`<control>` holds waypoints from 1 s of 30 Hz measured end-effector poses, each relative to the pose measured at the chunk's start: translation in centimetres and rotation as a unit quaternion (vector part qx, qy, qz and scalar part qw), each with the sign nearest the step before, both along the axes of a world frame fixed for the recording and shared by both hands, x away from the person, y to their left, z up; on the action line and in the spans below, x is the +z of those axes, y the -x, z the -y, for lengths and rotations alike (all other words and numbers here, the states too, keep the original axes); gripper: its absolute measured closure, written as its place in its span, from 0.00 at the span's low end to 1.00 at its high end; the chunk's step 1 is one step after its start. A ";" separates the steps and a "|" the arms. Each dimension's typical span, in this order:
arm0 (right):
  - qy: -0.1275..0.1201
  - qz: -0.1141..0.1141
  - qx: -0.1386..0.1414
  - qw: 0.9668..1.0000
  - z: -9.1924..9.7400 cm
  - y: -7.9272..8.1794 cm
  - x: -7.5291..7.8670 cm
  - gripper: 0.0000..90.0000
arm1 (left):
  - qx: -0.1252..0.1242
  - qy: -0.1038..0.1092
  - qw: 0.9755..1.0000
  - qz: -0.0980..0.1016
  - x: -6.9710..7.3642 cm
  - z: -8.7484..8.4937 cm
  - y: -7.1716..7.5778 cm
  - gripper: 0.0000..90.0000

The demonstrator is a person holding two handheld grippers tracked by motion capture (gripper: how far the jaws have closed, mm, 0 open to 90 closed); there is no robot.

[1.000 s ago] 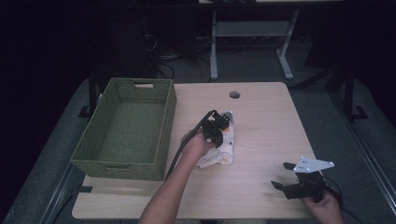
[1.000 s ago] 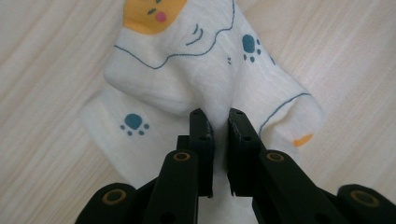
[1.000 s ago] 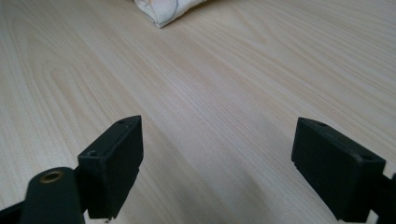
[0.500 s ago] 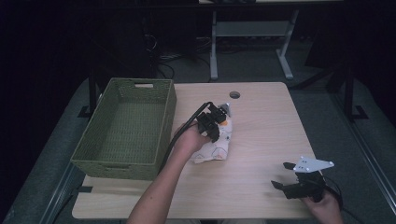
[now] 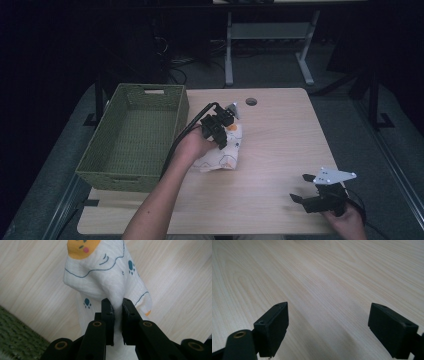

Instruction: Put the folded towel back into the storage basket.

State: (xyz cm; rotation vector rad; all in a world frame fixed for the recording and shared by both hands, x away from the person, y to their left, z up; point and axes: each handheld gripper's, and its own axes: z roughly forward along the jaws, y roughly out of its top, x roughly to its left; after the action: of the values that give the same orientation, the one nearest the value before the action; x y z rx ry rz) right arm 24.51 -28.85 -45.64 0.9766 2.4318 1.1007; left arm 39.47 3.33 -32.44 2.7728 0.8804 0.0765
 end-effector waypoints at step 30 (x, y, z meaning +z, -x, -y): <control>0.004 0.002 0.002 1.000 0.0 -0.1 0.0 0.18 | 0.029 -0.007 1.000 0.010 5.2 -4.0 0.0 0.91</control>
State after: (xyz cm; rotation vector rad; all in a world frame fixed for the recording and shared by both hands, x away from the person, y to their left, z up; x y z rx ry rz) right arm 24.61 -28.82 -45.66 0.9677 2.4345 1.0908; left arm 39.52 7.34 -27.27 2.7542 0.9583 0.1195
